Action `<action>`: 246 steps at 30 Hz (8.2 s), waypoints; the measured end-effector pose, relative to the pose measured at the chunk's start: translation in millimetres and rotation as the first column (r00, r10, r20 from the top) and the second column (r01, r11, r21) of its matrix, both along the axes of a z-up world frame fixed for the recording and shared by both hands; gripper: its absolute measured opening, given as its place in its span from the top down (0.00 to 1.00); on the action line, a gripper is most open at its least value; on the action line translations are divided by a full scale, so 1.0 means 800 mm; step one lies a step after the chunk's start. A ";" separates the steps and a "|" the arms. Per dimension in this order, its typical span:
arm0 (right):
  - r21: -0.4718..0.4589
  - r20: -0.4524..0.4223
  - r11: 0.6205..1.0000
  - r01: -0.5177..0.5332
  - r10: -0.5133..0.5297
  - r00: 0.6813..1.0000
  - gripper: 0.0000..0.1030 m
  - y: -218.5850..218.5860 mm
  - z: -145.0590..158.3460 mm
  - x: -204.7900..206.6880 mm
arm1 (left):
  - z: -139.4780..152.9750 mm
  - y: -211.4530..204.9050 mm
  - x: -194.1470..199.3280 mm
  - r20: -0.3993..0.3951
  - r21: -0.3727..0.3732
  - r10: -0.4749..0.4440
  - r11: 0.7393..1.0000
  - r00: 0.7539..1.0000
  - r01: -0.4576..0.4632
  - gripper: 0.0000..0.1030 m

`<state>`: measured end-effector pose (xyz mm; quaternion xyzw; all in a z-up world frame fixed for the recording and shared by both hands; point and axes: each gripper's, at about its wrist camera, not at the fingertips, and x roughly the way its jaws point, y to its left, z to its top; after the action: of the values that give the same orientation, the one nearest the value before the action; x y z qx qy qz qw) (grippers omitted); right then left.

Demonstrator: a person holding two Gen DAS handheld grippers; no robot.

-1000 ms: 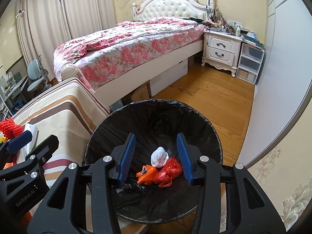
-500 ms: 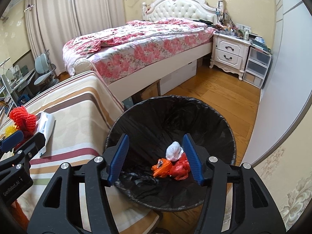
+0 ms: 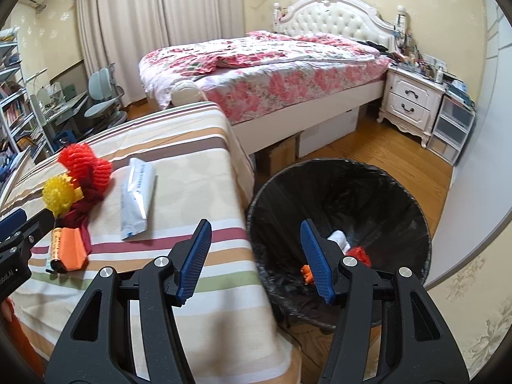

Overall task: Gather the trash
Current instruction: 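Move both open tools away from the bin back toward the bed, then grasp the teal toothpaste tube with the left tool while the right tool grasps the white packet, then carry the tube and white packet with both tools over the black bin, then open both tools to drop the tube and packet into the bin, then move both open tools from the bin back over the bed, then grasp the amber bottle with the left tool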

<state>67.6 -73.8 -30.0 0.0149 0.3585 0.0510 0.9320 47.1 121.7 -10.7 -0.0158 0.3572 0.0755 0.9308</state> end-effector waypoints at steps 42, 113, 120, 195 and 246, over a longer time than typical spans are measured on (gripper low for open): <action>-0.032 -0.034 0.991 -0.127 0.126 0.991 0.44 0.081 -0.011 -0.006 | -0.050 0.083 -0.006 -0.149 -0.068 0.032 0.997 0.988 -0.043 0.53; -0.017 -0.009 0.992 -0.123 0.122 0.992 0.66 0.055 0.022 -0.024 | 0.010 0.063 -0.055 0.015 -0.164 -0.095 0.982 0.995 0.096 0.85; -0.018 0.008 0.998 -0.053 0.053 0.999 0.66 0.018 0.026 -0.018 | 0.028 0.028 -0.039 0.057 -0.170 -0.166 0.970 0.984 0.174 0.85; 0.014 -0.021 0.980 0.198 -0.197 0.980 0.39 -0.118 -0.015 0.013 | 0.006 -0.136 0.052 0.002 -0.010 -0.284 0.959 0.959 0.284 0.30; -0.034 -0.047 0.994 -0.109 0.107 0.993 0.38 0.070 -0.014 -0.015 | -0.042 0.052 -0.015 -0.121 -0.120 -0.078 0.991 0.990 0.064 0.76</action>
<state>55.5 -17.6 -41.4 -0.0203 0.3805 0.0943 0.9197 35.1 163.1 -44.3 -0.0521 0.4190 0.0223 0.9062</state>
